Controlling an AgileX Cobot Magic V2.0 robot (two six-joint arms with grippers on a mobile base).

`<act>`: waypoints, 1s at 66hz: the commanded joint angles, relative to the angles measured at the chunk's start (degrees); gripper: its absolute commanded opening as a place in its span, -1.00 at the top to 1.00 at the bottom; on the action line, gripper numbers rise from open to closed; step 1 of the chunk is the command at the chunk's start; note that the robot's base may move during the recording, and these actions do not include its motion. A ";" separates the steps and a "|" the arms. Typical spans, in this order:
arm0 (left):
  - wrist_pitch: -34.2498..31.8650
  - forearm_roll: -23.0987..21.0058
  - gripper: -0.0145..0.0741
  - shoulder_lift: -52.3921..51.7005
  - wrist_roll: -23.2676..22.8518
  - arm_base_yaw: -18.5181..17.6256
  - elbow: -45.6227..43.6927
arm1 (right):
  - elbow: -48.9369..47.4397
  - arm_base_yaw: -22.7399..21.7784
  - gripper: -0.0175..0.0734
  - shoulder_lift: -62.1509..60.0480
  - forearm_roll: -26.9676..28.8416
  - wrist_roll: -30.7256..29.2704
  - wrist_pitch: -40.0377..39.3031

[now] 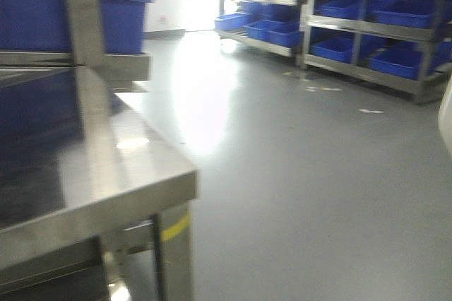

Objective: Move white bin to right shelf second layer
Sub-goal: 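Turn the base away from the table holding the bin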

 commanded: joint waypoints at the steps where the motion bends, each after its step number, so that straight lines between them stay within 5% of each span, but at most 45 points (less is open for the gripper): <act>1: -4.81 -0.35 0.48 -0.80 -0.15 -0.25 2.11 | -1.72 0.02 0.51 -0.64 -0.34 -0.02 -3.48; 66: -4.81 -0.35 0.48 -0.80 -0.15 -0.25 2.11 | -1.72 0.02 0.51 -0.64 -0.34 -0.02 -3.48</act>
